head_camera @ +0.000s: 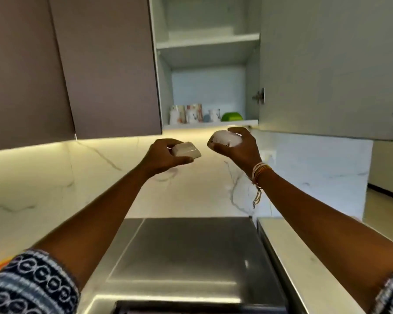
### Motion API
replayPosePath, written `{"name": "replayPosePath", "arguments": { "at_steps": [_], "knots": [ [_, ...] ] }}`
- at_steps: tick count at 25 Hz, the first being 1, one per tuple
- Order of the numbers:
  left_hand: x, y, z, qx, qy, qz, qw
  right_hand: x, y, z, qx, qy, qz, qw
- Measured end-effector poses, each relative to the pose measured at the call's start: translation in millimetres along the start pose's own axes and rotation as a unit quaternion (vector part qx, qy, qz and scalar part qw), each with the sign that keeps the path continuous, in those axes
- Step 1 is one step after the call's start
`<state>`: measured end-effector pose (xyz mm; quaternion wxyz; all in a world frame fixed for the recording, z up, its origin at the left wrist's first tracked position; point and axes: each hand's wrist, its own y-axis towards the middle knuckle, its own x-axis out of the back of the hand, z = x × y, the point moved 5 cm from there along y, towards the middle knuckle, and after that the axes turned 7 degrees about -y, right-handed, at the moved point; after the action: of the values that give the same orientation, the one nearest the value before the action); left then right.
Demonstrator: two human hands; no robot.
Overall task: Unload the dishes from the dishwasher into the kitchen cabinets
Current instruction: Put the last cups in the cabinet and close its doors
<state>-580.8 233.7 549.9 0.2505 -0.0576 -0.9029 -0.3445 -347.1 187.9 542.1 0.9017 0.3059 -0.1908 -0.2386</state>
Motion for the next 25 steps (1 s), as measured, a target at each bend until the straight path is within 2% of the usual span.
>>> {"name": "replayPosePath", "arguments": {
  "at_steps": [6, 9, 14, 18, 25],
  "knots": [
    [66.9, 101.5, -31.3, -0.077, -0.002, -0.04, 0.996, -13.2, 118.1, 45.7, 0.076, 0.038, 0.008, 0.996],
    [80.2, 156.5, -52.1, -0.122, 0.036, -0.044, 0.991, -15.2, 181.3, 63.5, 0.12, 0.045, 0.02, 0.992],
    [99.3, 243.9, -75.8, -0.151, 0.054, -0.068, 0.985, -15.5, 281.1, 90.7, 0.163, 0.058, 0.02, 0.985],
    [120.6, 305.0, -87.5, -0.18, 0.052, -0.106, 0.977, -15.8, 343.3, 118.2, 0.213, 0.047, 0.025, 0.976],
    [143.8, 379.5, -99.6, -0.187, 0.099, -0.093, 0.973, -24.8, 412.6, 159.6, 0.26, -0.045, 0.033, 0.964]
  ]
}}
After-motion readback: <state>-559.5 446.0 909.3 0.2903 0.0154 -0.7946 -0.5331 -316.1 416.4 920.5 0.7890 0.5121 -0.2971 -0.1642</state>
